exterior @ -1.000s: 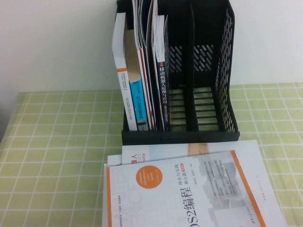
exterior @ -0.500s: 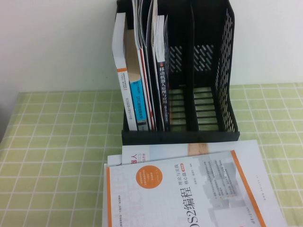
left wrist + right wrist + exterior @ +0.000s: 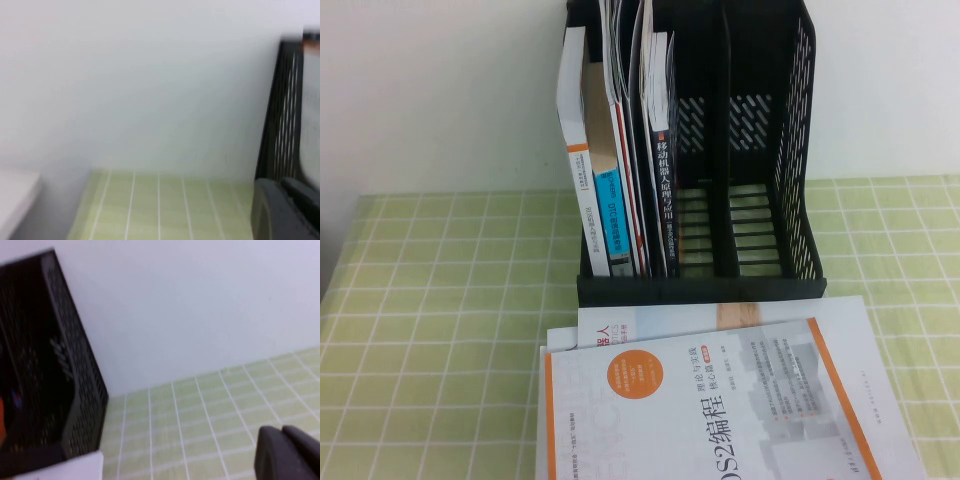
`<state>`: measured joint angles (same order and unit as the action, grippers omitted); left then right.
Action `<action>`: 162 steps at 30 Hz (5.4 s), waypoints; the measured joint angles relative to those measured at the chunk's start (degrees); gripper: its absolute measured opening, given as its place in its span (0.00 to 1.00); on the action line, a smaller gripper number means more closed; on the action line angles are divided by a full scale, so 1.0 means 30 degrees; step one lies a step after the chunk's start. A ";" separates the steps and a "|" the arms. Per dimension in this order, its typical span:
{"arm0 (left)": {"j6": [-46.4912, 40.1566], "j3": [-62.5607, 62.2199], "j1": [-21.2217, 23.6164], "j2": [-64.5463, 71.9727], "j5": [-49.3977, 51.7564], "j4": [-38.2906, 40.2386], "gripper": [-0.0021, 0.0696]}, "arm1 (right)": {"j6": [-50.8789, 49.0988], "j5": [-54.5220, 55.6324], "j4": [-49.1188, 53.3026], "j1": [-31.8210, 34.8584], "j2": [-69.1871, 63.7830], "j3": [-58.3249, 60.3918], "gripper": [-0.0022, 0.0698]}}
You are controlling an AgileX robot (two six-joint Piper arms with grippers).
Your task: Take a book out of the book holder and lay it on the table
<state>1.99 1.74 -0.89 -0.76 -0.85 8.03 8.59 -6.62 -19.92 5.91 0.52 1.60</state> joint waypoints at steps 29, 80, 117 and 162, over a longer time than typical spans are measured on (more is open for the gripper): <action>0.8448 -0.7636 0.0000 0.0659 -0.6774 -0.2516 0.03 | -1.4425 1.2179 1.4445 0.0000 -0.2332 -1.1275 0.03; -0.2240 -1.4890 -0.6518 1.5734 0.5714 0.0276 0.03 | -1.9455 -0.5423 2.7572 -0.3796 -2.1368 -1.5201 0.03; -1.7636 -3.4083 -0.6906 3.4232 1.2977 1.2319 0.03 | 2.4305 -0.7087 -2.2044 -0.6470 -2.6450 -1.5640 0.03; -1.4400 -3.4214 -0.6889 3.4076 1.2947 0.6134 0.03 | 3.2448 0.0243 -2.6286 -1.2212 -3.4972 -2.5383 0.58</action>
<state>-41.21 -100.90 -21.56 101.47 37.99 26.43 105.94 -5.90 -98.78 -30.73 -104.40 -74.55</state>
